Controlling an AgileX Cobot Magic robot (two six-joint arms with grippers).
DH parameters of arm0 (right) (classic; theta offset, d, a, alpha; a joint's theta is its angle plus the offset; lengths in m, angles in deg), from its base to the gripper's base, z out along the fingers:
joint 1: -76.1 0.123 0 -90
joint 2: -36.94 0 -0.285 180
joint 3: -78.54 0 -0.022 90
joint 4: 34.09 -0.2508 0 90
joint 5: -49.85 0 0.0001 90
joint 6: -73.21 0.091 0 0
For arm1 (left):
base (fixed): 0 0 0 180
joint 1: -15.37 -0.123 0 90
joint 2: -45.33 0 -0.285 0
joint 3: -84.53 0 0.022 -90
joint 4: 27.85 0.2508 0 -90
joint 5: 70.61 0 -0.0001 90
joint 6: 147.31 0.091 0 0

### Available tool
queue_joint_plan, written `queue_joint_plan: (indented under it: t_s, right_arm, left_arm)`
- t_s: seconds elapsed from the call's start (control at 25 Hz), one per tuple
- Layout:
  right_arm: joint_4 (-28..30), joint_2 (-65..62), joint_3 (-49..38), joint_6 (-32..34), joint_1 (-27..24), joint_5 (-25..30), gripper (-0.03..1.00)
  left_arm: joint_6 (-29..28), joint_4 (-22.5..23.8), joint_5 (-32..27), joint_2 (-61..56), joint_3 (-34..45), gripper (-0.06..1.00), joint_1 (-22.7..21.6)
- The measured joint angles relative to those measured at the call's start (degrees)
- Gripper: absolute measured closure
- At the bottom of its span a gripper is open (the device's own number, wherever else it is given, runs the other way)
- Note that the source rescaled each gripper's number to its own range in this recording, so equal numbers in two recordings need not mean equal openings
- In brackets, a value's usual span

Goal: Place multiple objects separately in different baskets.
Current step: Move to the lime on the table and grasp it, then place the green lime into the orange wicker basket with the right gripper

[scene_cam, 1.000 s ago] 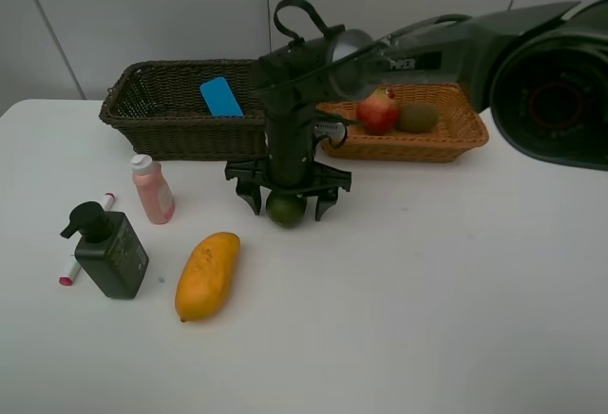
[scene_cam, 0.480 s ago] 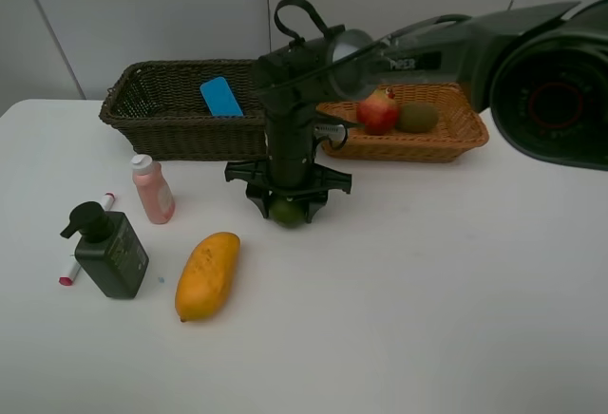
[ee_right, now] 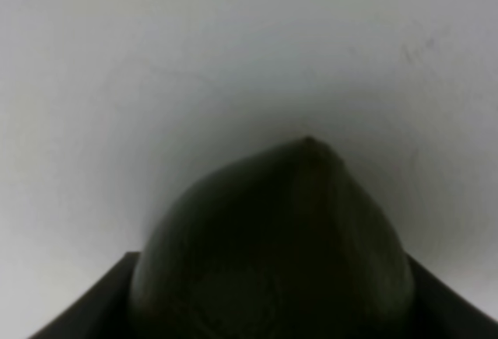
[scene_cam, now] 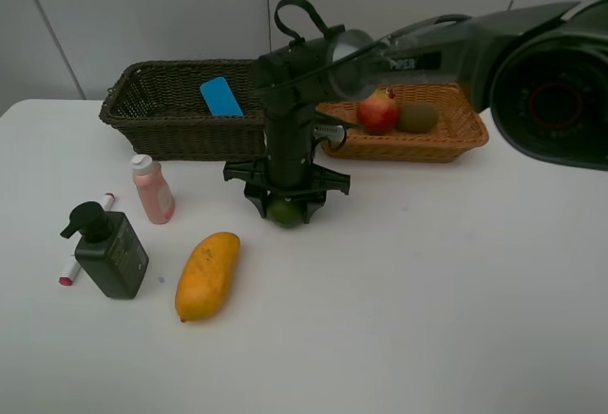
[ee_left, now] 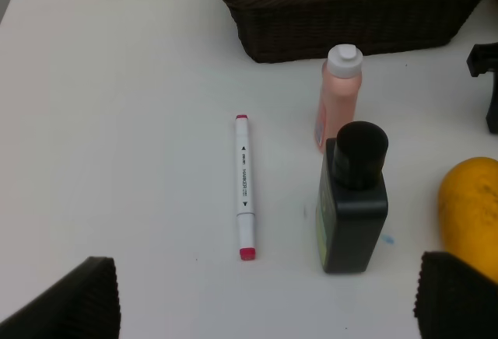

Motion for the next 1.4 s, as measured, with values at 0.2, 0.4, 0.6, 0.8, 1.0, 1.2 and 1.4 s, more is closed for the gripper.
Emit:
queue_joint_plan:
  t_s: [0.2,0.4,0.6,0.8,1.0,1.2,1.4]
  right_arm:
    - [0.0,0.0,0.0,0.0,0.0,0.1,0.75]
    - [0.1,0.0,0.0,0.0,0.0,0.4,0.75]
    - [0.4,-0.2,0.0,0.0,0.0,2.5,0.75]
    - [3.3,-2.3,0.0,0.0,0.0,4.6,0.75]
    - [5.4,-7.2,0.0,0.0,-0.4,6.6,0.75]
    - [6.7,-12.8,0.0,-0.1,-3.8,7.6,0.75]
    - [8.1,-15.5,0.0,-2.0,-10.5,8.0,0.75]
  left_arm:
    - [0.0,0.0,0.0,0.0,0.0,-0.05,0.0]
    - [0.0,0.0,0.0,0.0,0.0,-0.05,0.0]
    - [0.0,0.0,0.0,0.0,0.0,-0.05,0.0]
    - [0.0,0.0,0.0,0.0,0.0,-0.05,0.0]
    - [0.0,0.0,0.0,0.0,0.0,-0.05,0.0]
    - [0.0,0.0,0.0,0.0,0.0,-0.05,0.0]
    - [0.0,0.0,0.0,0.0,0.0,-0.05,0.0]
